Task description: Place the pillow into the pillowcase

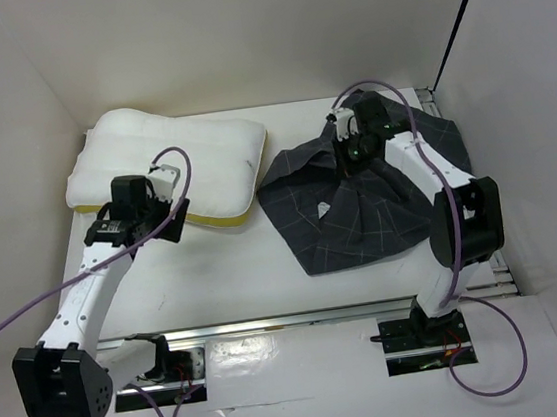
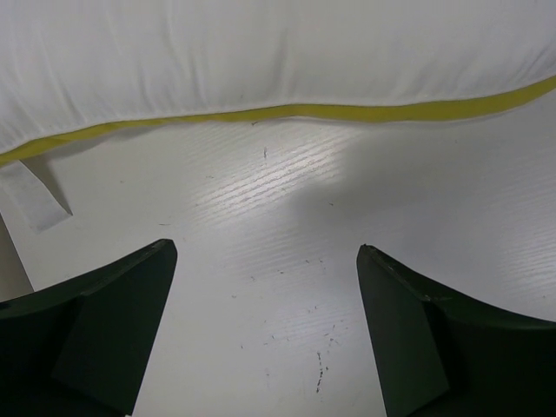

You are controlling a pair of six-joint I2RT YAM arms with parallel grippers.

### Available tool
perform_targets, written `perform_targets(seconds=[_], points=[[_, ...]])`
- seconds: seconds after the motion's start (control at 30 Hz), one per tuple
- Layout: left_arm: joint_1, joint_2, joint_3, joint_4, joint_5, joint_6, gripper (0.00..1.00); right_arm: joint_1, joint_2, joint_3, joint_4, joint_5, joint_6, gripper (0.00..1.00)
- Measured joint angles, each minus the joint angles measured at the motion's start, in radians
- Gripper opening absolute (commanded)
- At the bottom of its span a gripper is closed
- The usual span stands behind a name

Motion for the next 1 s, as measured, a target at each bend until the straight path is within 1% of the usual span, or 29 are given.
perform_targets(seconds=[0.13,0.3,0.37,0.5,0.57,0.6,0.63,0.73,0.83,1.0], points=[[0.0,0.034,0.023,0.001,0.023,0.01,1.0,-0.01,-0.027,0.006,0.0,-0.013,0.0,0.0],[0.0,0.148,0.164,-0.004,0.11,0.065,1.0,-0.01,-0.027,0.005,-0.002,-0.026,0.0,0.0],[0.0,0.205,0.245,-0.022,0.163,0.115,1.0,-0.01,-0.027,0.004,-0.003,-0.032,0.0,0.0],[0.0,0.386,0.47,-0.11,0.284,0.269,1.0,-0.01,-0.027,0.003,-0.005,-0.038,-0.001,0.0],[-0.003,0.505,0.61,-0.192,0.336,0.366,1.0,-0.01,-0.027,0.002,-0.006,-0.043,-0.004,0.0],[-0.005,0.538,0.652,-0.24,0.355,0.409,1.0,-0.01,-0.027,0.0,-0.007,-0.047,-0.005,0.0],[-0.007,0.621,0.747,-0.287,0.367,0.452,1.0,-0.01,-0.027,-0.001,-0.008,-0.052,-0.007,0.0],[-0.011,0.788,0.925,-0.386,0.391,0.582,1.0,-0.01,-0.027,-0.004,-0.01,-0.064,-0.01,0.0],[-0.018,0.894,1.01,-0.437,0.389,0.681,1.0,-0.01,-0.027,-0.005,-0.011,-0.077,-0.018,0.0],[-0.026,0.96,1.025,-0.417,0.381,0.807,1.0,-0.01,-0.027,-0.005,-0.013,-0.091,-0.027,0.0]])
